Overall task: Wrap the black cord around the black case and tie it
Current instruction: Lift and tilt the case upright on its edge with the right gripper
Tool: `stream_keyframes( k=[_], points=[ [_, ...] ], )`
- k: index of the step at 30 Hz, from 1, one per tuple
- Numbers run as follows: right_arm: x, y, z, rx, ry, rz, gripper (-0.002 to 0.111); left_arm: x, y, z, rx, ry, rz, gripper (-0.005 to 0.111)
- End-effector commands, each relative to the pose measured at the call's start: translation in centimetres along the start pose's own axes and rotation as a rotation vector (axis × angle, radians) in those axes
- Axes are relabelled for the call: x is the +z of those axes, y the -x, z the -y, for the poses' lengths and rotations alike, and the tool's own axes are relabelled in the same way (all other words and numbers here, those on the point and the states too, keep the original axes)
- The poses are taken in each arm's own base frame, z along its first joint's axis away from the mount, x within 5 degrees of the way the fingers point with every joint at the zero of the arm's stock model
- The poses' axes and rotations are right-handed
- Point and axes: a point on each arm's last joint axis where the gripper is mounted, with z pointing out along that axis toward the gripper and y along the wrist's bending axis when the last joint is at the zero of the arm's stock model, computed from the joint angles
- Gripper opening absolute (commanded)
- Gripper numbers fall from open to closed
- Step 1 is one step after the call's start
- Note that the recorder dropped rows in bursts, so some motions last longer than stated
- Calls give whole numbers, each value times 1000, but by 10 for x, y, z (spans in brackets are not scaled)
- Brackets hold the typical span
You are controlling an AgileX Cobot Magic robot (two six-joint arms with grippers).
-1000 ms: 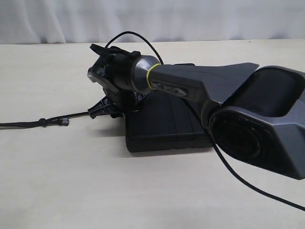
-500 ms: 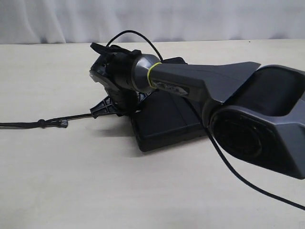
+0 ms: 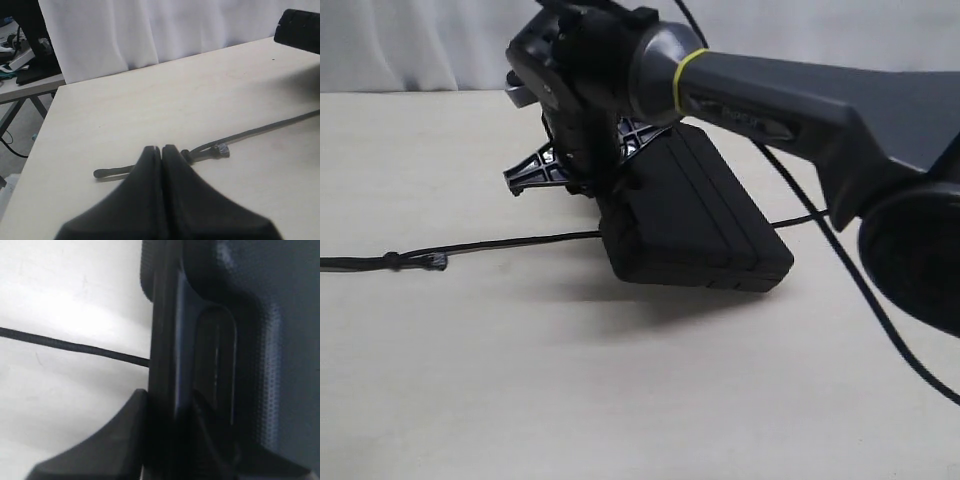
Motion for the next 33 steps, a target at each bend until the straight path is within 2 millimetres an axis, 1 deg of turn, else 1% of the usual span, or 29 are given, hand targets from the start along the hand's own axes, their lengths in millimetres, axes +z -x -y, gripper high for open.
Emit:
stream_keyframes(
  k=[1,7,8,11,19,21,22,23,24,27,30,33],
  points=[
    [-35,10,35,-2,-54,35,4,0,1,1,-4,-8,15,0],
    [-60,18,71,42,-6,58,4,0,1,1,-4,-8,15,0],
    [-63,20,79,57,5,59,4,0,1,1,-4,-8,15,0],
    [-65,23,103,81,9,59,4,0,1,1,-4,-8,15,0],
    [-50,29,170,126,-31,26,4,0,1,1,-4,-8,15,0],
    [-47,29,184,130,-13,12,4,0,1,1,-4,-8,15,0],
    [-43,28,198,142,15,-1,4,0,1,1,-4,-8,15,0],
    [-42,28,203,144,25,-5,4,0,1,1,-4,-8,15,0],
    [-39,27,213,144,27,-13,4,0,1,1,-4,-8,15,0],
    [-36,25,227,120,-5,-20,4,0,1,1,-4,-8,15,0],
    [-27,18,241,63,-137,-54,4,0,1,1,-4,-8,15,0],
    [-21,14,240,15,-140,-79,4,0,1,1,-4,-8,15,0]
  ],
)
